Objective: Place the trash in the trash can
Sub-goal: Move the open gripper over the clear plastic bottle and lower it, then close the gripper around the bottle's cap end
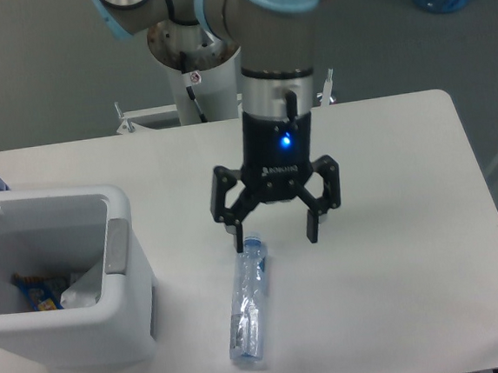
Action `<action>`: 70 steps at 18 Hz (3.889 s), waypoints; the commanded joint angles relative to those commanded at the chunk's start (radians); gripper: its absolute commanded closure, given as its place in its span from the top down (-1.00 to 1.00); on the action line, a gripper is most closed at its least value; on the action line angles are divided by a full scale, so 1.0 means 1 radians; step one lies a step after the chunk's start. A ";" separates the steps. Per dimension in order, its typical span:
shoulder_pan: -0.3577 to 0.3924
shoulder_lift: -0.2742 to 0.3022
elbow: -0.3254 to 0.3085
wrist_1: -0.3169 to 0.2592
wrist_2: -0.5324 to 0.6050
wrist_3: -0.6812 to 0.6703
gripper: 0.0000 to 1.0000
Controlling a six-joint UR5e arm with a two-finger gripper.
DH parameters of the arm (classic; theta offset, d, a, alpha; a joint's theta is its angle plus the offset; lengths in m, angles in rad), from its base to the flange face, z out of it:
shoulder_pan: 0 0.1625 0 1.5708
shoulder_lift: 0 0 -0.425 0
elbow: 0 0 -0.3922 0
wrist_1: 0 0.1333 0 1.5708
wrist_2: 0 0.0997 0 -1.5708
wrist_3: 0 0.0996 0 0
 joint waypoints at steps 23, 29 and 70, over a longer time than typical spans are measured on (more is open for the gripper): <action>-0.113 -0.295 0.011 0.049 0.158 -0.021 1.00; -0.135 -0.327 0.011 0.064 0.158 -0.021 1.00; -0.184 -0.433 0.021 0.084 0.210 -0.006 0.48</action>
